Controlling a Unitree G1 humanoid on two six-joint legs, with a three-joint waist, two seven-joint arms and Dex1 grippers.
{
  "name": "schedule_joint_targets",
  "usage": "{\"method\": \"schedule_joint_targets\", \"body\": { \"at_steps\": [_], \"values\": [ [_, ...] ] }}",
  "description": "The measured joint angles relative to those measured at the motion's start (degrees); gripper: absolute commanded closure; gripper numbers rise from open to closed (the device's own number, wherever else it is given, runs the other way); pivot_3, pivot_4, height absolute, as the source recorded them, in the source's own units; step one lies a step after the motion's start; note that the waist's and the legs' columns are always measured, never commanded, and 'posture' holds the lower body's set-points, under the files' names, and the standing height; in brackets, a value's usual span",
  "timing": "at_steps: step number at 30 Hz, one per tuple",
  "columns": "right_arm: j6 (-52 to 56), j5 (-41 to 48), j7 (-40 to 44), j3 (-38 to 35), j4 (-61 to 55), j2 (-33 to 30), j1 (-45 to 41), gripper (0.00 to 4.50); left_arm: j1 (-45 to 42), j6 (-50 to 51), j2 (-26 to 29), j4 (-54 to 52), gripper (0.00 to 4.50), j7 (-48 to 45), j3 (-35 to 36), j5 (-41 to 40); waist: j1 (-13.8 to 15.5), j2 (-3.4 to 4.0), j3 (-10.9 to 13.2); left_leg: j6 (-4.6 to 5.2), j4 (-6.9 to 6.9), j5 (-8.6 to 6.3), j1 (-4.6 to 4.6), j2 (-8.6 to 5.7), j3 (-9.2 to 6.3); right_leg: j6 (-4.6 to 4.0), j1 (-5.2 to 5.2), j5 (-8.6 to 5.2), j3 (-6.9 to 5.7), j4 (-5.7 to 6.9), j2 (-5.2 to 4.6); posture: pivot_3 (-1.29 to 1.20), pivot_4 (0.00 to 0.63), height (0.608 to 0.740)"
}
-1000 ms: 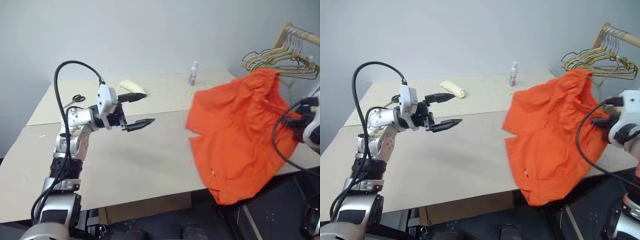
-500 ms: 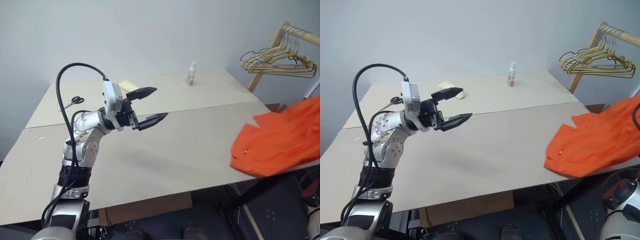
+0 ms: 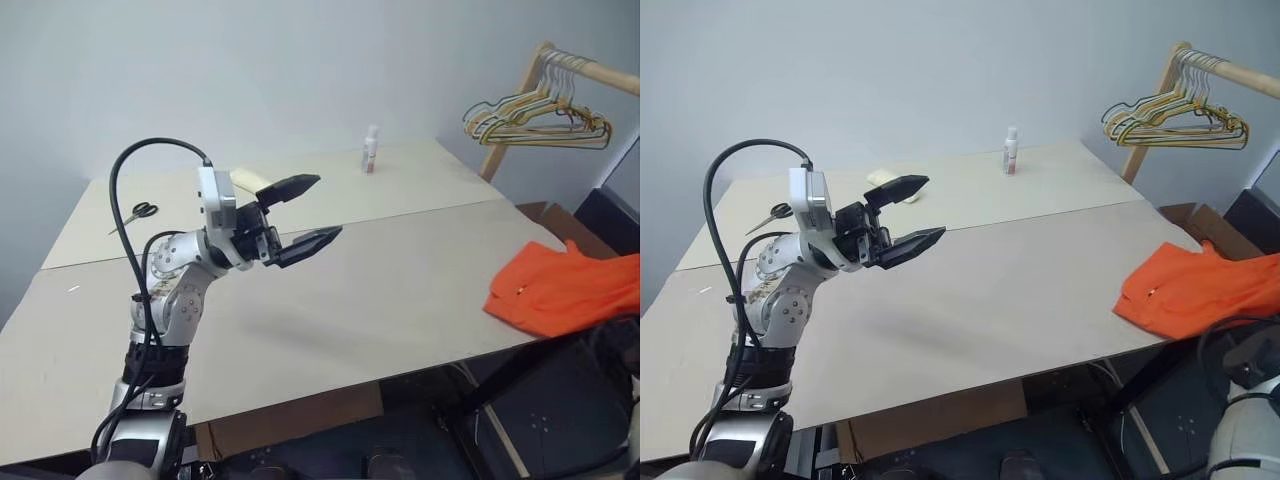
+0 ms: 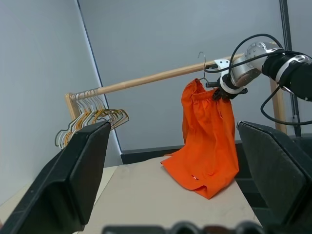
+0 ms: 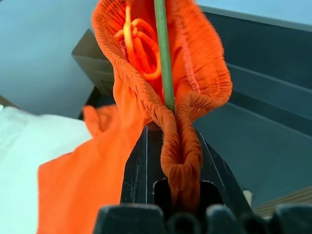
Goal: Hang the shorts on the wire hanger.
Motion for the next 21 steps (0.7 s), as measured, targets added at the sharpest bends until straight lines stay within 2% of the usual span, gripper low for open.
{"method": "schedule_joint_targets", "body": {
  "at_steps": [5, 7, 11, 21],
  "values": [
    [-6.23, 3.72, -0.52, -0.51, 12.52, -5.69, -4.63, 4.42, 0.06, -0.03, -0.52, -0.05, 0.00, 0.05, -0.07, 0.08, -0.03, 0.03, 0.06, 0.16, -0.12, -0.09, 0.13, 0.07, 0.37, 0.03, 0.19, 0.02, 0.33, -0.53, 0.14, -0.05, 0.000, 0.740],
    [-7.84, 5.93, -0.95, -1.32, 16.64, -7.35, -5.84, 4.42, 0.10, -0.05, -0.53, -0.05, 0.00, 0.01, -0.09, 0.11, -0.19, -0.02, 0.12, 0.24, -0.35, -0.14, 0.48, 0.07, 0.53, -0.01, 0.51, 0.00, 0.55, -0.81, 0.14, -0.05, 0.000, 0.740],
    [-9.67, 9.04, -2.79, -1.78, 22.32, -8.93, -5.96, 4.42, 0.34, -0.11, -0.36, -0.08, 0.00, -0.18, -0.08, 0.14, -0.74, -0.06, 0.16, 0.49, -0.44, -0.28, 0.59, 0.08, 0.75, 0.02, 0.68, -0.01, 0.84, -1.14, 0.11, -0.05, 0.000, 0.740],
    [-11.02, 11.08, -5.82, 2.29, 25.19, -9.07, -5.93, 4.42, 1.54, -0.07, -0.08, -1.83, 0.00, -1.03, -0.02, -0.16, -0.98, 0.00, 0.13, 0.64, -0.65, -0.37, 0.54, 0.09, 0.91, 0.46, 0.68, 0.25, 1.00, -1.65, 0.08, -0.03, 0.000, 0.740]
  ]
}}
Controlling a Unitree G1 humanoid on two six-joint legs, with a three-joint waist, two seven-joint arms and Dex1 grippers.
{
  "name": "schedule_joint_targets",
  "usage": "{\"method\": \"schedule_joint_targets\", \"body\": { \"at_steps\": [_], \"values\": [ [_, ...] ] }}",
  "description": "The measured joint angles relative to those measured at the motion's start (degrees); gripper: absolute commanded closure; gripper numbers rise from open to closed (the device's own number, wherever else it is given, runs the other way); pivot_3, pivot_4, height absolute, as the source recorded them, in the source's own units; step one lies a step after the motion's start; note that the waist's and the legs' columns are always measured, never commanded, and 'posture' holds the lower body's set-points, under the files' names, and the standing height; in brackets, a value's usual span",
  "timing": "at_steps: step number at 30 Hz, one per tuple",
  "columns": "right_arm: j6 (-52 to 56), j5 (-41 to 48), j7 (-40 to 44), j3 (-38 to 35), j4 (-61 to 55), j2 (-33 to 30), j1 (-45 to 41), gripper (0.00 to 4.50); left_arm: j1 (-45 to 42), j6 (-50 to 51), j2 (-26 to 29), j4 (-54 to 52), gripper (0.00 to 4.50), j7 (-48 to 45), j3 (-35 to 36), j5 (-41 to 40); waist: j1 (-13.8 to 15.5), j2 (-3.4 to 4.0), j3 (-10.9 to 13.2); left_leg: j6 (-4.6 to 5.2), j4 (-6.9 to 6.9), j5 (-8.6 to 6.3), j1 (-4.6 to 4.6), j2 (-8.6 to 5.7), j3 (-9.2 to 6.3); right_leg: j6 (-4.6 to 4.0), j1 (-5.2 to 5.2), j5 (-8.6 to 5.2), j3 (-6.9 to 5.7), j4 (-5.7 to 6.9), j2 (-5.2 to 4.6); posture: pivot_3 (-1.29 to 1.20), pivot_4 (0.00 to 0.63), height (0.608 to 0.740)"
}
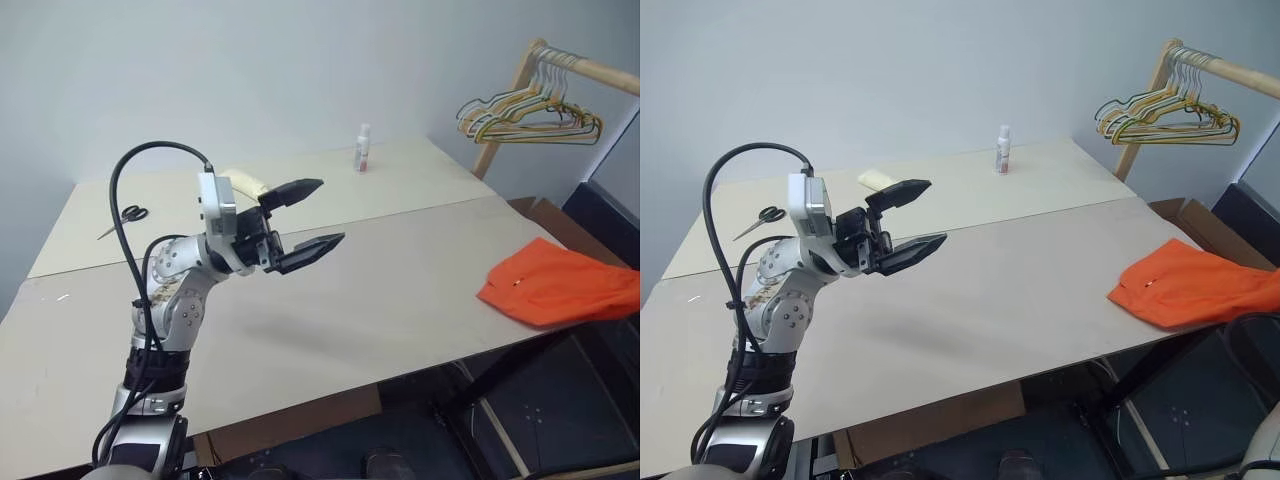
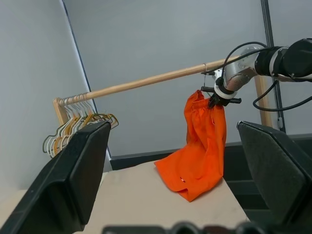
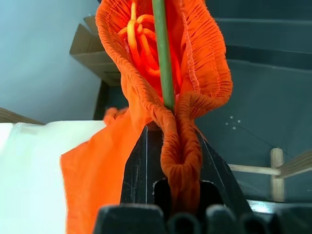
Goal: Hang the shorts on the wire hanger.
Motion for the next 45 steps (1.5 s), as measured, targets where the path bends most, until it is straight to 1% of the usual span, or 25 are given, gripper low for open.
{"method": "schedule_joint_targets", "body": {
  "at_steps": [4, 6, 7, 11, 13, 14, 16, 17, 23, 28, 30, 32, 36, 39, 42, 45],
  "values": [
    [0.00, 0.04, 0.03, 1.97, 0.01, 0.25, 0.14, 4.42, 0.02, 0.00, -0.06, -0.01, 0.00, -0.14, 0.00, -0.15, 0.07, 0.00, 0.00, 0.00, -0.09, 0.00, 0.00, 0.00, 0.01, 0.07, 0.00, 0.04, 0.00, -0.05, 0.00, -0.03, 0.000, 0.740],
    [0.00, 0.05, 0.05, 2.32, 0.00, 0.46, 0.19, 3.70, 0.06, 0.00, -0.11, -0.05, 0.00, -0.32, -0.01, -0.83, 0.07, 0.00, 0.00, 0.00, -0.11, 0.00, 0.01, 0.00, 0.02, 0.08, 0.00, 0.04, 0.00, -0.06, 0.00, -0.03, 0.000, 0.740],
    [0.01, 0.06, 0.05, 2.57, 0.00, 0.54, 0.22, 3.46, 0.13, 0.00, -0.11, -0.09, 0.00, -0.46, 0.00, -1.06, 0.07, 0.00, 0.00, 0.00, -0.11, 0.00, 0.01, 0.00, 0.02, 0.08, 0.00, 0.04, 0.00, -0.06, 0.00, -0.03, 0.000, 0.740],
    [0.18, 0.01, -0.03, 4.42, -0.01, 1.03, 0.38, 2.08, 0.44, 0.00, -0.12, -0.15, 0.00, -0.59, -0.01, -1.41, 0.06, 0.01, 0.00, 0.00, -0.11, 0.00, 0.02, 0.00, 0.03, 0.07, 0.00, 0.04, 0.01, -0.04, 0.00, -0.03, 0.000, 0.740],
    [0.19, -0.14, -0.11, 6.22, -0.11, 1.13, 0.39, 1.39, 0.45, 0.00, -0.20, -0.17, 0.00, -0.58, -0.01, -1.79, 0.07, 0.01, 0.00, 0.00, -0.11, 0.00, 0.02, 0.00, 0.03, 0.07, 0.00, 0.04, 0.01, -0.04, 0.00, -0.04, 0.000, 0.740],
    [0.18, -0.31, -0.38, 6.84, -0.23, 1.23, 0.39, 0.96, 0.45, 0.00, -0.23, -0.19, 0.00, -0.58, -0.01, -1.93, 0.07, 0.02, -0.01, 0.00, -0.11, 0.00, 0.02, 0.00, 0.03, 0.07, 0.00, 0.04, 0.01, -0.04, 0.00, -0.04, 0.000, 0.740],
    [0.18, -0.61, -1.07, 8.19, -0.42, 1.35, 0.39, 0.29, 0.45, 0.00, -0.24, -0.20, 0.00, -0.60, -0.02, -1.94, 0.06, 0.02, -0.01, 0.00, -0.11, 0.00, 0.01, 0.00, 0.03, 0.09, -0.01, 0.05, 0.01, -0.04, -0.01, -0.04, 0.000, 0.740],
    [0.18, -0.96, -1.49, 8.87, -0.68, 1.46, 0.40, 0.02, 0.45, -0.01, -0.24, -0.20, 0.00, -0.61, -0.03, -1.94, 0.07, 0.02, -0.01, -0.01, -0.11, 0.00, 0.01, 0.00, 0.03, 0.09, -0.01, 0.05, 0.01, -0.04, -0.01, -0.04, 0.000, 0.740],
    [0.20, -6.74, -6.56, 17.19, -8.68, 4.07, 1.38, 0.02, 0.46, -0.06, -0.30, -0.19, 0.00, -0.72, -0.47, -1.86, 0.05, 0.08, -0.04, -0.03, -0.11, 0.02, 0.02, 0.00, 0.08, 0.11, -0.07, 0.06, 0.07, 0.02, -0.02, -0.04, 0.000, 0.740],
    [0.40, -11.71, -9.25, 22.52, -19.87, 6.07, 4.27, 0.02, 0.49, -0.09, -0.26, -0.19, 0.00, -1.04, -0.75, -1.62, 0.09, 0.11, -0.06, -0.04, -0.11, 0.02, 0.02, 0.01, 0.07, 0.13, -0.09, 0.08, 0.06, 0.04, -0.02, -0.03, 0.000, 0.740],
    [-0.97, -12.83, -9.29, 23.42, -24.01, 6.62, 6.10, 0.02, 0.51, -0.09, -0.14, -0.18, 0.00, -1.07, -0.71, -1.59, 0.11, 0.11, -0.06, -0.04, -0.10, 0.03, 0.03, 0.02, 0.06, 0.15, -0.09, 0.09, 0.05, 0.04, -0.02, -0.03, 0.000, 0.740],
    [-5.69, -14.68, -8.83, 25.09, -29.11, 7.38, 9.34, 0.02, 0.52, -0.09, 0.03, -0.18, 0.00, -1.09, -0.70, -1.58, 0.08, 0.13, -0.07, -0.08, -0.09, 0.05, 0.05, 0.00, 0.06, 0.25, -0.11, 0.15, 0.06, 0.05, -0.04, -0.03, 0.000, 0.740],
    [-14.12, -16.93, -3.22, 29.15, -34.72, 7.56, 12.80, 0.02, 0.66, -0.09, 0.47, -0.17, 0.00, -1.07, -0.66, -1.46, -0.01, 0.14, -0.08, -0.09, -0.06, 0.06, 0.09, 0.00, 0.07, 0.35, -0.10, 0.21, 0.07, 0.04, -0.04, -0.01, 0.000, 0.740],
    [-20.08, -19.45, 0.68, 32.83, -37.55, 8.42, 15.03, 0.02, 1.35, -0.09, 1.88, -0.19, 0.00, -1.01, -0.55, -1.13, -0.10, 0.14, -0.08, -0.09, -0.07, 0.05, 0.13, 0.02, 0.06, 0.38, -0.08, 0.23, 0.07, 0.06, -0.02, 0.00, 0.000, 0.740],
    [-23.19, -20.13, 6.69, 35.31, -42.50, 10.77, 17.98, 0.02, 2.91, 0.23, 4.48, -0.23, 0.00, -0.30, -0.17, 0.43, -0.05, 0.14, -0.08, -0.12, -0.07, 0.07, 0.19, 0.05, 0.04, 0.40, -0.10, 0.26, 0.07, 0.12, 0.01, 0.02, 0.000, 0.740],
    [-24.84, -18.72, 13.06, 35.85, -49.45, 13.92, 20.81, 0.02, 4.23, 1.23, 6.96, -0.34, 0.00, 1.30, 0.34, 1.57, 0.28, 0.14, -0.08, -0.13, -0.04, 0.08, 0.29, 0.09, -0.06, 0.43, -0.15, 0.30, 0.00, 0.15, 0.01, 0.05, 0.000, 0.740]
  ]
}}
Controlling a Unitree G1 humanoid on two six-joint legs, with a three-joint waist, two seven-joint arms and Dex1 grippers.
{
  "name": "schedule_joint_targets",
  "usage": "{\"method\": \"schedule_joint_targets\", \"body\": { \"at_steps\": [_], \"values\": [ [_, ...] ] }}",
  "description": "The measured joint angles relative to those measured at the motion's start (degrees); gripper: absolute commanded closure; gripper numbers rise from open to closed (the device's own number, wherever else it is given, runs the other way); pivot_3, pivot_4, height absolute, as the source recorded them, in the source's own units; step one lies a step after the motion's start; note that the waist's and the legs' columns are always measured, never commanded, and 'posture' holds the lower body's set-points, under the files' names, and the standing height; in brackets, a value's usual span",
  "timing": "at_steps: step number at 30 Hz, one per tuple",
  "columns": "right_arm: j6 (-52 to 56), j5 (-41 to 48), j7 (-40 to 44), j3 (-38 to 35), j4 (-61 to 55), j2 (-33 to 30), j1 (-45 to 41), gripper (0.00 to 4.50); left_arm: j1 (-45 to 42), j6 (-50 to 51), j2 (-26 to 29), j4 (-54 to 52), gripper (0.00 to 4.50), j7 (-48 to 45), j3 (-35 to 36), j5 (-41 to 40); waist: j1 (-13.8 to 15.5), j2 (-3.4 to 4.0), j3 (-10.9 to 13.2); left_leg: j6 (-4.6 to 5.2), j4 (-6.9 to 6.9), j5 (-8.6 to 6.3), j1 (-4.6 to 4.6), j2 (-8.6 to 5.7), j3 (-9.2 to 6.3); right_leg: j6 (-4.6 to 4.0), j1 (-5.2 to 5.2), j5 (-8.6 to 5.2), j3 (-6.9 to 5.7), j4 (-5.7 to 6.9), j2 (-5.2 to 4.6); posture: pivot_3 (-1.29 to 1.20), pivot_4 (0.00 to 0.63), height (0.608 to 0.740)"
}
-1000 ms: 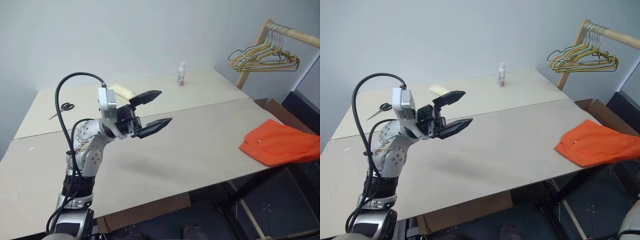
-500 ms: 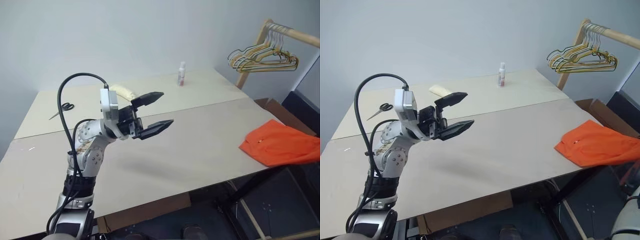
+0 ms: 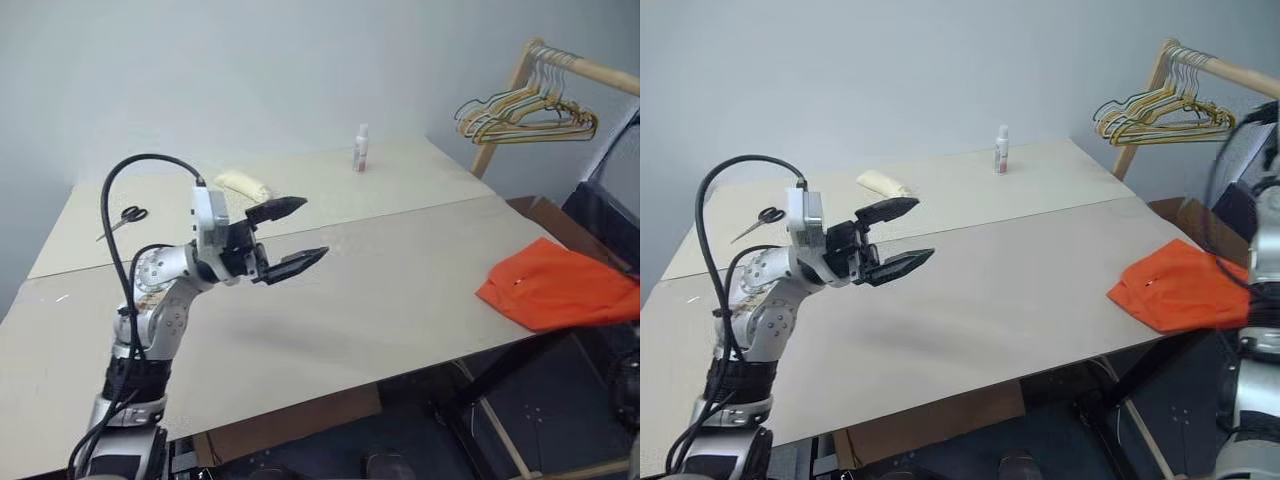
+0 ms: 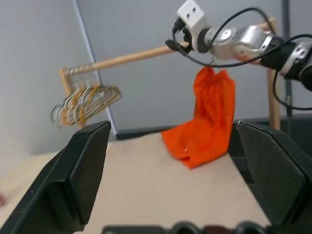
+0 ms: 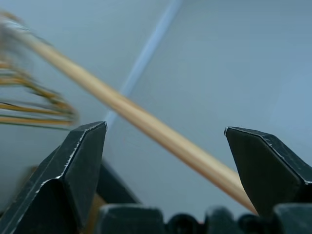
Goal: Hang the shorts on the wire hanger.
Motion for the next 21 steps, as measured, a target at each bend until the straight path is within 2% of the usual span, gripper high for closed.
{"method": "schedule_joint_targets", "body": {
  "at_steps": [6, 10, 13, 21],
  "values": [
    [0.44, 5.17, 14.79, 3.77, -15.36, 5.17, 5.84, 0.02, 1.79, 2.75, 3.03, -1.07, 0.00, 4.97, 1.57, 2.11, 1.89, -0.03, 0.00, -0.03, 0.00, 0.01, -0.11, 0.00, -0.20, 0.01, -0.12, 0.04, -0.24, 0.00, -0.08, 0.10, 0.000, 0.740],
    [0.21, 5.33, 21.92, 7.39, -19.01, 6.01, 10.04, 0.02, 5.55, 2.80, 4.70, -2.54, 0.00, 5.53, 2.22, 3.21, 3.98, -0.08, -0.01, -0.43, -0.01, 0.24, -0.38, -0.11, -0.20, -0.01, -0.53, 0.05, -0.25, 0.02, -0.18, 0.15, 0.000, 0.740],
    [-0.60, 7.77, 31.02, 9.91, -22.59, 6.07, 14.77, 0.02, 8.70, 2.79, 5.90, -3.40, 0.00, 6.23, 2.47, 4.41, 5.66, -0.17, -0.05, -0.51, -0.02, 0.28, -0.82, -0.13, -0.23, -0.03, -0.99, 0.06, -0.32, 0.09, -0.18, 0.17, 0.000, 0.740],
    [-3.14, 8.96, 45.50, 15.39, -27.50, 5.26, 25.07, 0.02, 14.53, 3.01, 8.47, -3.65, 0.00, 7.68, 0.68, 10.42, 8.87, -0.28, -0.02, -0.56, 0.06, 0.32, -0.89, -0.25, -0.31, -0.06, -0.99, 0.05, -0.43, 0.37, -0.19, 0.23, 0.000, 0.740]
  ]
}}
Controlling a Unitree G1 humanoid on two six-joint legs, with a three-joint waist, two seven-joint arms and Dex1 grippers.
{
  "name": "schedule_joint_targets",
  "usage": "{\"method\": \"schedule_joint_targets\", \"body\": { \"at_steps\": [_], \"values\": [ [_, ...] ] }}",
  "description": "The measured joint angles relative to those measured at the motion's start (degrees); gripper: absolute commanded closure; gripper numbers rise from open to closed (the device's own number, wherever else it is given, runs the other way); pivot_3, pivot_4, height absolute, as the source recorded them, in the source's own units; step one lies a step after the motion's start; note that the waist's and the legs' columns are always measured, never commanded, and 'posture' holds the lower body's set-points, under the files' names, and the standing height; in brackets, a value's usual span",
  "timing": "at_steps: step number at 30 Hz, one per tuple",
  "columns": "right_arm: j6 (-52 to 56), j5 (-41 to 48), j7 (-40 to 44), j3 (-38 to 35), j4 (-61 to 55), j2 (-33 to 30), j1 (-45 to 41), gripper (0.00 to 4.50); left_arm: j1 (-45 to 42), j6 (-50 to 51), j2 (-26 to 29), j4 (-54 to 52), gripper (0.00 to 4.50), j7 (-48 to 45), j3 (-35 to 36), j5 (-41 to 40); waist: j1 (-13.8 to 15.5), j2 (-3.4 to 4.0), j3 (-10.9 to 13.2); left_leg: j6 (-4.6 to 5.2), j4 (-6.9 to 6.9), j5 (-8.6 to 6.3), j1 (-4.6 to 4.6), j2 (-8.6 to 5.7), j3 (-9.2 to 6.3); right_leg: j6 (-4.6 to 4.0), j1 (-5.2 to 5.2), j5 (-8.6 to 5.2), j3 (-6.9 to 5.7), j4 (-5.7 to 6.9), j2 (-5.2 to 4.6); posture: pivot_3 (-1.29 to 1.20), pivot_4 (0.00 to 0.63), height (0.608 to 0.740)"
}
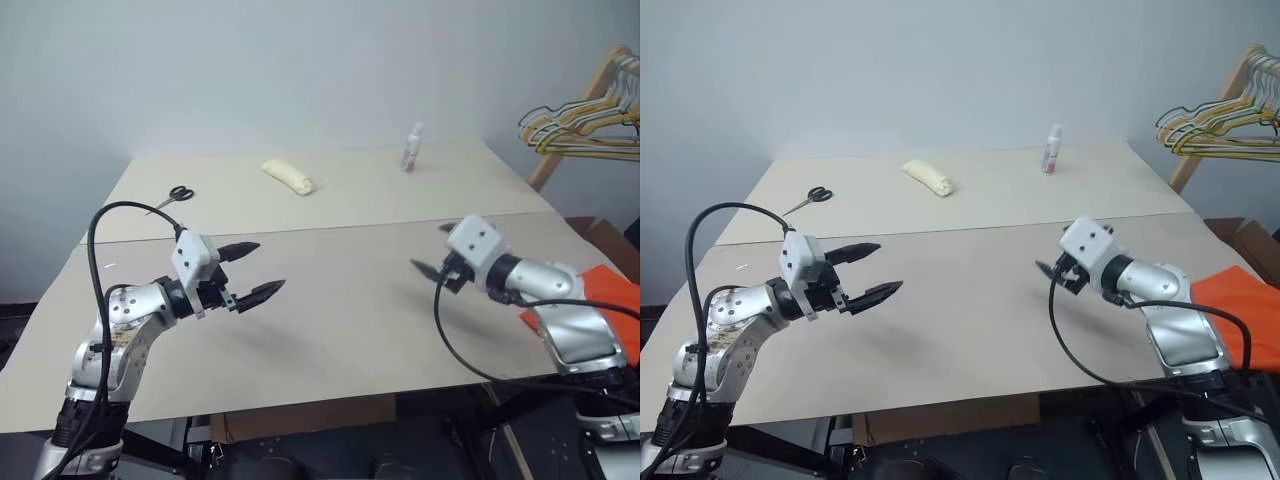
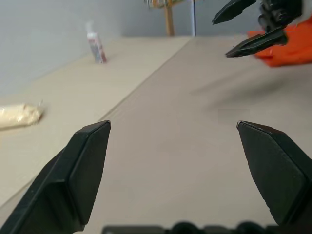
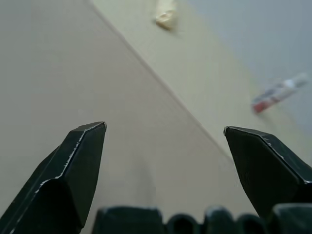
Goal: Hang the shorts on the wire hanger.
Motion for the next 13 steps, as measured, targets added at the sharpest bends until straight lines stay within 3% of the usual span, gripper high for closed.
{"method": "schedule_joint_targets", "body": {
  "at_steps": [6, 13],
  "values": [
    [-6.50, -2.86, 5.25, 2.06, 0.01, -1.31, 4.23, 0.02, 2.61, -1.78, 0.01, 0.24, 0.00, 0.48, -1.36, 3.97, 1.63, -0.39, 0.07, 0.18, 0.03, -0.10, 0.09, 0.05, -0.04, -0.13, -0.03, 0.01, -0.04, 0.04, 0.08, 0.26, 0.000, 0.740],
    [-8.16, -6.17, 5.71, 2.19, 2.81, -1.18, 3.98, 0.02, 4.84, -2.63, 0.02, -0.68, 0.00, -0.36, -1.25, 3.74, 2.53, -0.69, 0.09, 0.16, 0.09, -0.06, 0.32, 0.14, -0.08, -0.34, 0.05, -0.05, -0.05, 0.40, 0.11, 0.26, 0.000, 0.740]
  ]
}}
